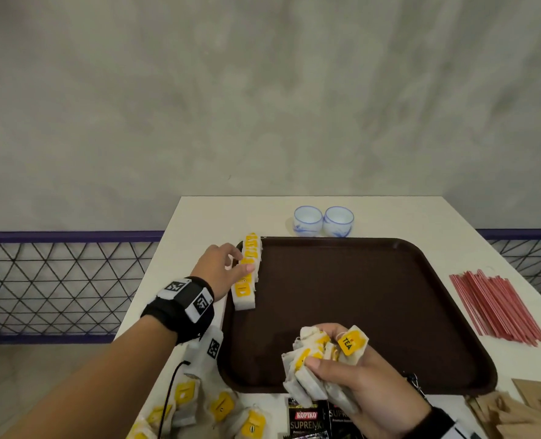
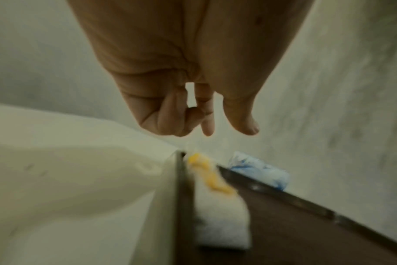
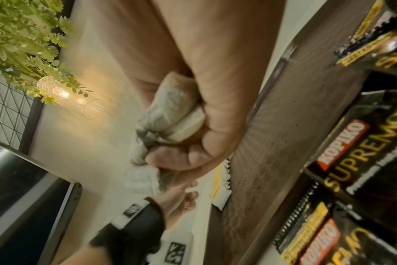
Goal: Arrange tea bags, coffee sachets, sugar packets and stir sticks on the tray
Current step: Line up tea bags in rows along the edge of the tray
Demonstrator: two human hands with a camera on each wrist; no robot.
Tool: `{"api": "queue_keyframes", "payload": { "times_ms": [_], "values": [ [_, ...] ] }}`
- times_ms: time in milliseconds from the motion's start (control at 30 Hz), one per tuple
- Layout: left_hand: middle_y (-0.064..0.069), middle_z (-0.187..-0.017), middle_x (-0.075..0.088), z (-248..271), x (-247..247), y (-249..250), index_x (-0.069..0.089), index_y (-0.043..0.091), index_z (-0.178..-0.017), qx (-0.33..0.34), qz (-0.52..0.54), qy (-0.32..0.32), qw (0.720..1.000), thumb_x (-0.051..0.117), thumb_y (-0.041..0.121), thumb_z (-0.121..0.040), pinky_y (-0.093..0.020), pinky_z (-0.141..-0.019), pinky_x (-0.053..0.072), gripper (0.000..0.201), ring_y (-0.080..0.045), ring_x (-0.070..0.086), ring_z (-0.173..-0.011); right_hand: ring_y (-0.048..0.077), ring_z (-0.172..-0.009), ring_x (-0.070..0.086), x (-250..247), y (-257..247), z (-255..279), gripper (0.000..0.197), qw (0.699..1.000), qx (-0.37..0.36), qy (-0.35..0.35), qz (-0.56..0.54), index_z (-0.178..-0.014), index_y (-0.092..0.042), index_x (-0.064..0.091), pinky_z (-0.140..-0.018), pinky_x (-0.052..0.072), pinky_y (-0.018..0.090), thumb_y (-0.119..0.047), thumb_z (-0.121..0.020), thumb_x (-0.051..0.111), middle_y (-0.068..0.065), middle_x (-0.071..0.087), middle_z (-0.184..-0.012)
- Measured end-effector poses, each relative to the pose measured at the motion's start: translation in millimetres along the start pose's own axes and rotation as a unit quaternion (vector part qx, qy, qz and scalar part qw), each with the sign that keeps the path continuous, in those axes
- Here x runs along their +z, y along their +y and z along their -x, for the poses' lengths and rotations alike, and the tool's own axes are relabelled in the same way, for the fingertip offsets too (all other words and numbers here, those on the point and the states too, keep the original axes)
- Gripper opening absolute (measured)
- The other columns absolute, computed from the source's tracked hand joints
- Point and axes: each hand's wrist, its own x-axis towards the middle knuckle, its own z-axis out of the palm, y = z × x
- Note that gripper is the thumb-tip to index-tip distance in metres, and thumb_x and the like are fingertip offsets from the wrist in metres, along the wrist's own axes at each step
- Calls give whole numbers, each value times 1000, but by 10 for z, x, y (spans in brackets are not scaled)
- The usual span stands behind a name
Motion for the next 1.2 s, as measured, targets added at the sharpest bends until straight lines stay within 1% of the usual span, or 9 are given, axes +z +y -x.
{"api": "queue_keyframes", "payload": {
  "times_ms": [133, 200, 333, 467, 633, 767, 900, 1067, 1200],
  "values": [
    [8, -77, 56, 628, -242, 423, 63, 25, -92, 86, 135, -130, 978, 66, 63, -69, -18, -57, 44, 45, -7, 55, -64, 26, -90, 68, 51, -50, -5, 51, 999, -24, 3, -24, -115, -5, 58, -77, 53, 34, -2, -65, 70, 17, 70, -95],
    [6, -82, 59, 1004, -271, 595, 64, 27, -96, 95, 216, -220, 946, 73, 53, -68, -24, -53, 51, 39, -10, 58, -63, 29, -93, 68, 75, -61, -26, 51, 998, -38, 16, -42, -115, -5, 57, -77, 54, 34, -2, -66, 69, 20, 70, -100],
    [13, -95, 56, 1399, -175, 683, 57, 37, -97, 167, 144, -125, 967, 83, 52, -56, -18, -65, 50, 50, -9, 58, -79, 37, -96, 67, 147, -70, -28, 51, 996, -56, 26, -63, -117, -3, 55, -74, 56, 39, -1, -70, 74, 26, 68, -104],
    [22, -105, 45, 1458, -127, 785, 54, 40, -104, 231, 62, -32, 970, 66, 67, -61, -16, -71, 48, 51, 0, 49, -96, 35, -90, 65, 200, -45, 17, 45, 997, -62, 2, -42, -111, 1, 57, -76, 54, 42, 0, -69, 71, 27, 66, -100],
    [22, -124, 50, 1359, -181, 1072, 49, 39, -129, 292, 87, -164, 938, 60, 31, -85, -8, -99, 29, 46, 3, 38, -121, 24, -79, 67, 225, 4, 126, 27, 996, -68, -61, 18, -92, -3, 63, -68, 53, 30, 4, -66, 69, 18, 66, -84],
    [6, -100, 67, 1356, -198, 1137, 65, 25, -114, 273, 112, -244, 924, 64, 4, -82, -7, -83, 43, 38, 1, 57, -97, 6, -113, 61, 264, -45, 213, 35, 982, -59, -74, 166, -106, -14, 61, -93, 47, 21, 2, -76, 71, -3, 68, -112],
    [5, -86, 66, 1393, -302, 1048, 71, 20, -87, 240, 171, -230, 928, 69, 6, -79, -26, -76, 52, 16, -6, 63, -80, -12, -112, 55, 247, -89, 263, 34, 970, -35, -94, 219, -107, -26, 58, -88, 40, 4, -1, -85, 66, -27, 65, -111],
    [-6, -83, 65, 1339, -505, 854, 67, 10, -84, 171, 339, -215, 900, 65, -1, -82, -20, -69, 49, 12, -11, 62, -72, 6, -92, 65, 198, 87, 175, 30, 969, 15, -99, 225, -105, -20, 69, -88, 46, 22, -15, -76, 76, -6, 70, -96],
    [-12, -90, 66, 922, -469, 496, 66, 14, -83, 106, 176, -101, 973, 63, -1, -85, -24, -71, 51, 16, -4, 60, -61, 9, -90, 64, 135, 88, 147, 39, 970, 41, -112, 212, -109, -18, 66, -90, 49, 26, -21, -73, 79, -4, 68, -92]
  ]
}}
